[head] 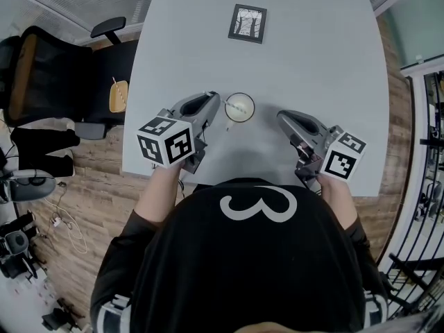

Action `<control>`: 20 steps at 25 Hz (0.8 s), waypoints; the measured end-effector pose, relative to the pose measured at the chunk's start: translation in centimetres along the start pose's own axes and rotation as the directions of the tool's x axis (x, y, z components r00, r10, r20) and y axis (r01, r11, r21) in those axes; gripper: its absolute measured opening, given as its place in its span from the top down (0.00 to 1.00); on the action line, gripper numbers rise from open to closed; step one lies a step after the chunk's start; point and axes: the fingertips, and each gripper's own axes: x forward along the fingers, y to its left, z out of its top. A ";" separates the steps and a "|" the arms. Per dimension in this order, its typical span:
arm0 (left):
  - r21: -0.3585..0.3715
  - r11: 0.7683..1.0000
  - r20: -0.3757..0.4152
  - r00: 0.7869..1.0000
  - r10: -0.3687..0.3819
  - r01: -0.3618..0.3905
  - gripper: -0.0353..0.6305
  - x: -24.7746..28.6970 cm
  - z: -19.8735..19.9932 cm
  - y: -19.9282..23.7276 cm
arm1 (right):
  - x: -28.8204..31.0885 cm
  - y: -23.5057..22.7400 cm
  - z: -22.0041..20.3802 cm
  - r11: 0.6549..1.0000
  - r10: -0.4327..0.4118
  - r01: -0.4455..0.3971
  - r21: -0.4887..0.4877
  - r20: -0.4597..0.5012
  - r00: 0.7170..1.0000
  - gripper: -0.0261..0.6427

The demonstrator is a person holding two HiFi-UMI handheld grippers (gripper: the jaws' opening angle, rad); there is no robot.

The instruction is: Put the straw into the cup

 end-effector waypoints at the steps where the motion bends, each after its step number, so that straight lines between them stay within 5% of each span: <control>1: -0.004 1.000 0.002 1.000 0.000 0.000 0.89 0.0 0.0 0.1 | 0.1 0.0 -0.1 1.000 0.000 0.000 0.000 -0.003 1.000 0.94; 20: -0.039 0.999 0.020 0.999 -0.031 0.032 0.89 -0.2 -1.0 1.2 | 1.0 -0.1 -1.8 1.000 0.011 -0.011 -0.001 -0.059 0.998 0.94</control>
